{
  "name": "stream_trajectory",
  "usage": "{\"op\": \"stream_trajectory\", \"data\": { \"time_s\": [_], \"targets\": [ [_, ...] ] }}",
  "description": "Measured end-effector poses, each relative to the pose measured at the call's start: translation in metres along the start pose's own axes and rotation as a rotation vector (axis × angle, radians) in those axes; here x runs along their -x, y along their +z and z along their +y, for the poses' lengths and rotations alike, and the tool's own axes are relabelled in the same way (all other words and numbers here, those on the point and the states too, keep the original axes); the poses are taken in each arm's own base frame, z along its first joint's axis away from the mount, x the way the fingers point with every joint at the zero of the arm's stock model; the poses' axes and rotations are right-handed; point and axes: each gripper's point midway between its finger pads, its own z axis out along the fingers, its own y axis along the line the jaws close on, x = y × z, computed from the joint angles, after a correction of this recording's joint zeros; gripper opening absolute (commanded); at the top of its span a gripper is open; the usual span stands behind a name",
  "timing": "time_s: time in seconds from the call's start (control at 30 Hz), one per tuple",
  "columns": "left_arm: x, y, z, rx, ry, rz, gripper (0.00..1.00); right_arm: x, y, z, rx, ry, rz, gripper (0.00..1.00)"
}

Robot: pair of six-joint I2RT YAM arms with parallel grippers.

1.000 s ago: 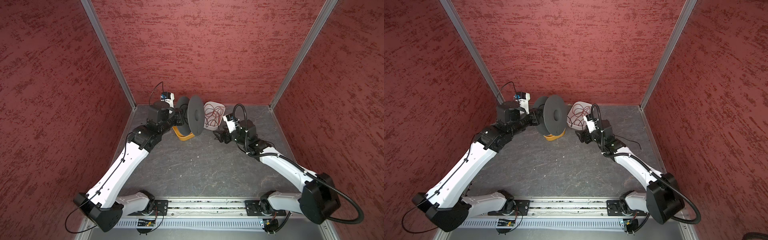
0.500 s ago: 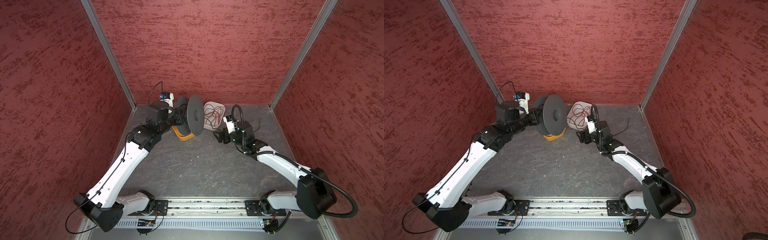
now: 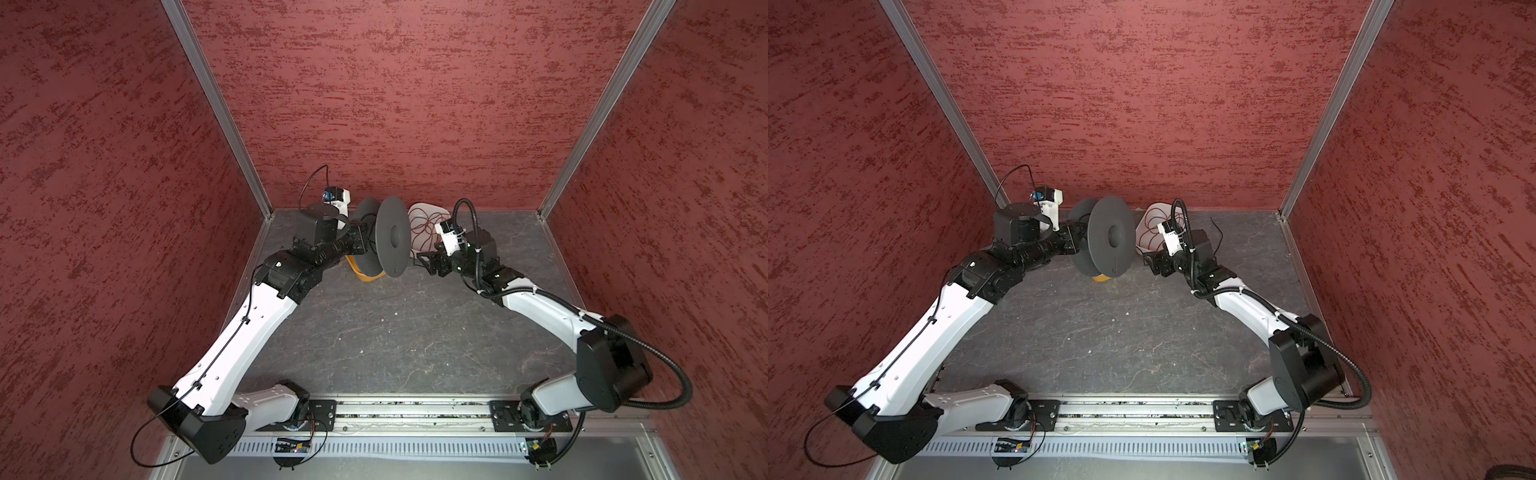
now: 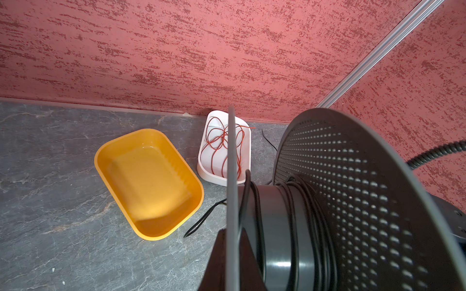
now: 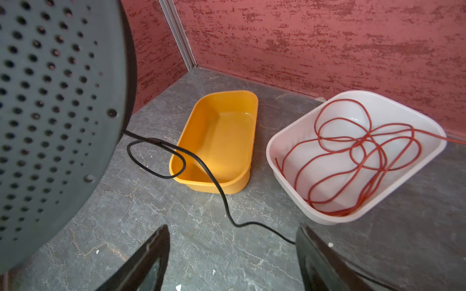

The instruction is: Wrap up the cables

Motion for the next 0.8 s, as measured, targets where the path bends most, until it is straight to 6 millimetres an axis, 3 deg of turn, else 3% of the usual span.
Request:
{"op": "stream_trajectory", "data": {
  "time_s": [0.2, 0.4, 0.5, 0.77, 0.8],
  "targets": [
    [-0.002, 0.0, -0.003, -0.014, 0.002, 0.007, 0.0, -0.011, 0.016, 0.009, 0.089, -0.03, 0.017, 0.75],
    [-0.005, 0.0, -0.009, -0.037, 0.006, 0.019, 0.0, -0.019, 0.033, 0.01, 0.141, -0.062, 0.022, 0.66],
    [-0.007, 0.0, -0.012, -0.048, 0.008, 0.026, 0.0, -0.018, 0.046, 0.009, 0.16, -0.075, 0.019, 0.54],
    [-0.006, -0.001, -0.012, -0.064, 0.001, 0.033, 0.0, -0.025, 0.061, 0.007, 0.192, -0.046, -0.008, 0.0],
    [-0.005, -0.001, -0.01, -0.061, -0.003, 0.031, 0.0, -0.027, 0.059, 0.006, 0.188, -0.038, -0.015, 0.0]
  ]
}}
